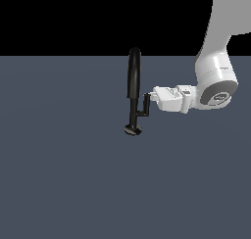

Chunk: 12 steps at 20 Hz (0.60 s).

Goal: Turn on the faucet by rotating a designated handle.

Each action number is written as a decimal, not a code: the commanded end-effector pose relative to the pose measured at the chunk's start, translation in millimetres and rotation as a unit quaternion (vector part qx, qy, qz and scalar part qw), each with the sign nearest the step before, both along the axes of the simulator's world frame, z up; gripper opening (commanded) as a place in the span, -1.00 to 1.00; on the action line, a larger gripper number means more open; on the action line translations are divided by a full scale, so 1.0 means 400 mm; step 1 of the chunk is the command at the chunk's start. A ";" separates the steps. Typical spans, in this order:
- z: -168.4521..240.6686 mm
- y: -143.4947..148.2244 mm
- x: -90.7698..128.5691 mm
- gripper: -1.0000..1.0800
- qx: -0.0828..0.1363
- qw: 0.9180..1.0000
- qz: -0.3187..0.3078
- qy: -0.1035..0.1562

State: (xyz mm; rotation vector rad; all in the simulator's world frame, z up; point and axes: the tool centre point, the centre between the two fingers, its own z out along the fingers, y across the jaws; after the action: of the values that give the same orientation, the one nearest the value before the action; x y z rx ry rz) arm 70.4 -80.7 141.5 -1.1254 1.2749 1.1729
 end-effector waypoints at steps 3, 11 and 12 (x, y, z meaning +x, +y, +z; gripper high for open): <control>0.003 0.001 -0.006 -1.00 0.000 1.000 0.000 0.000; 0.020 0.005 -0.052 -1.00 0.000 1.000 0.000 0.000; 0.022 0.006 -0.059 -1.00 0.000 1.000 0.000 0.000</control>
State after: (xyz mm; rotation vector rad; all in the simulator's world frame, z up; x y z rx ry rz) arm 50.9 -78.8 149.0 -1.1265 1.2747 1.1728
